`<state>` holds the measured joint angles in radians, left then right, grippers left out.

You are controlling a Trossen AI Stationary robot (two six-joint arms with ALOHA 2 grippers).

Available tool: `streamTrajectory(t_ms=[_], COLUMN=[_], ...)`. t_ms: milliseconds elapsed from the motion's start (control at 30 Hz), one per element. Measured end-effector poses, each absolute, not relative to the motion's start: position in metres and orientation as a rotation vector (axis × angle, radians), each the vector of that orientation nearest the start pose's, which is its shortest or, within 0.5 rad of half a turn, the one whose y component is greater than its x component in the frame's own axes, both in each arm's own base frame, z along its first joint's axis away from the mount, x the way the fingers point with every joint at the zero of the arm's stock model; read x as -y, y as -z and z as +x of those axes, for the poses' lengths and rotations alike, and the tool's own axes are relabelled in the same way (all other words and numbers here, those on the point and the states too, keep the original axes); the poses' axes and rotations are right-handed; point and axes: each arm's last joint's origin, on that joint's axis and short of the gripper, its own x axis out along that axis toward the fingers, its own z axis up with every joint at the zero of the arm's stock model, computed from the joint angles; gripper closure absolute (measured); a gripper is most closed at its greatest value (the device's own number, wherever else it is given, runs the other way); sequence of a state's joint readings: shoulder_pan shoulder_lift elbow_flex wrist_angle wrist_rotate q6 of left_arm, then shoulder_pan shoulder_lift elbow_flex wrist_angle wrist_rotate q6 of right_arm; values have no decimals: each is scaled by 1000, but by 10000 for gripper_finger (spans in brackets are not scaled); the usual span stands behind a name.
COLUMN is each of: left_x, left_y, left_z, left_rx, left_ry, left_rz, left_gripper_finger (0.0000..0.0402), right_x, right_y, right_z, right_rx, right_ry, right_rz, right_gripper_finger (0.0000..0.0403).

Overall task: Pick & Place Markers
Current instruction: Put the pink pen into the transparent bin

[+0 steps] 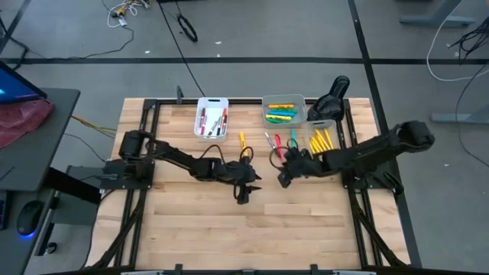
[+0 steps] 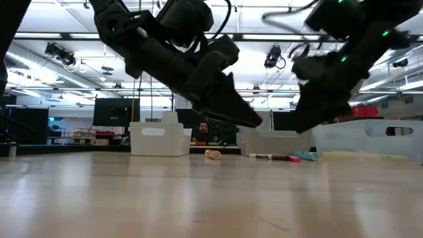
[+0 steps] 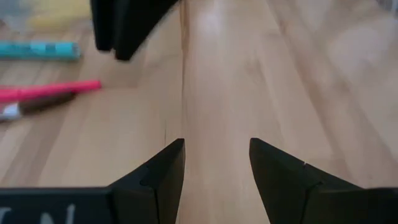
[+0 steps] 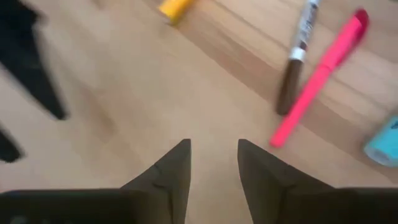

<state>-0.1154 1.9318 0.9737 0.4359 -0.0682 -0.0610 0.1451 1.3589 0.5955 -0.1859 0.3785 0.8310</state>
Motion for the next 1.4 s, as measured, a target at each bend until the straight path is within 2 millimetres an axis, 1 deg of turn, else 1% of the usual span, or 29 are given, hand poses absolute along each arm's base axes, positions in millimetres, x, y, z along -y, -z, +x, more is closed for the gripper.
streamTrajectory(t_ms=[67,167,300,467,600,733,833,900,1000,1167,1200,1300,1400], left_x=[42,42,42,44,46,49,49,49,49,50,51,54,57], left_y=[-137,-138,-138,-139,-139,-139,-139,-139,-139,-139,-139,-139,-139], left_z=[382,382,382,382,382,381,381,381,381,381,381,381,380], left_rx=[-548,-548,-547,-543,-542,-541,-541,-541,-541,-541,-541,-541,-541], left_ry=[23,20,12,14,19,27,29,30,29,31,32,41,49], left_rz=[10,23,25,23,24,31,33,34,34,31,32,34,37], left_gripper_finger=[216,216,216,216,216,216,216,216,216,216,216,216,216], right_x=[-13,4,28,57,69,73,74,74,74,72,71,65,58], right_y=[-155,-152,-153,-147,-135,-124,-120,-117,-115,-115,-115,-117,-125], right_z=[242,250,261,267,270,277,279,279,278,277,278,277,274], right_rx=[-788,-838,-873,-886,-907,-904,-907,-918,-937,-949,-949,-940,-927], right_ry=[611,671,752,846,874,842,848,858,862,861,861,868,865], right_rz=[541,517,515,522,531,533,526,519,517,510,505,505,523], right_gripper_finger=[270,270,270,270,270,270,272,279,305,376,385,386,377])
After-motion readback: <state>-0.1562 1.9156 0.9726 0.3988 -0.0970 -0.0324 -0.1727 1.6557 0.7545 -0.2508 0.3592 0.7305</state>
